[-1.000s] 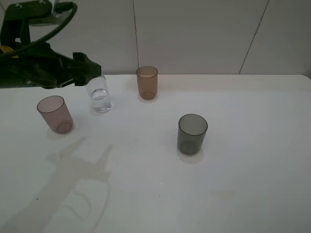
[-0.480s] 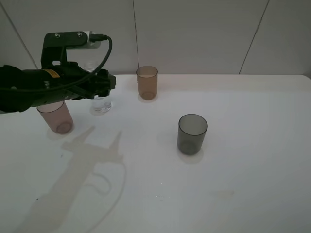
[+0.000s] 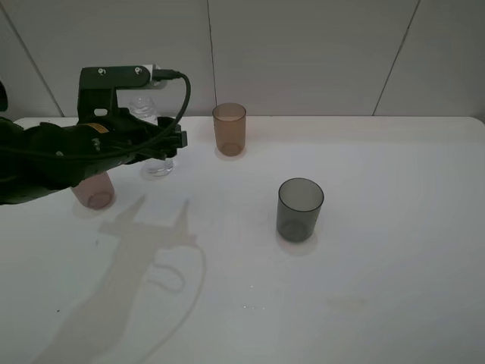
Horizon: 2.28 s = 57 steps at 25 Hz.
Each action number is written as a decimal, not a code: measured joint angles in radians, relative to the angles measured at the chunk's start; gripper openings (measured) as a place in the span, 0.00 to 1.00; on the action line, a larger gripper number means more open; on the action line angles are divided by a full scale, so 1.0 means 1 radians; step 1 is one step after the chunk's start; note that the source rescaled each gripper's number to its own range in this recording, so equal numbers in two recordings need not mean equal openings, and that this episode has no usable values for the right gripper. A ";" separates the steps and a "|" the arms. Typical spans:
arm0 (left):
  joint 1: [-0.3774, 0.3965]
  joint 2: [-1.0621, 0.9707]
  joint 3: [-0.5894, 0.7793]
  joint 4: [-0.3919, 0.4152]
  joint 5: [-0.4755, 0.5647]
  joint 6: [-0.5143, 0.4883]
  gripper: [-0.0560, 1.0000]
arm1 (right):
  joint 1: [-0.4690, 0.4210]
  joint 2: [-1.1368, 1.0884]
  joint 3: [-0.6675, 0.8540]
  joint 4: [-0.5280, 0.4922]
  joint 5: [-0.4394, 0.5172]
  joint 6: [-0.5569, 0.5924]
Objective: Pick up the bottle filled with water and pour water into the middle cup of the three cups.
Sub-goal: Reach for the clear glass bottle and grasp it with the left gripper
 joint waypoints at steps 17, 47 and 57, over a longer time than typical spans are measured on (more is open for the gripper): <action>-0.068 0.270 -0.003 -0.148 -0.464 -0.072 0.87 | 0.000 0.000 0.000 0.000 0.000 0.000; -0.067 0.461 -0.167 -0.241 -0.485 -0.104 0.87 | 0.000 0.000 0.000 0.000 0.000 0.000; -0.024 0.468 -0.207 -0.217 -0.485 -0.077 0.87 | 0.000 0.000 0.000 0.000 0.000 0.000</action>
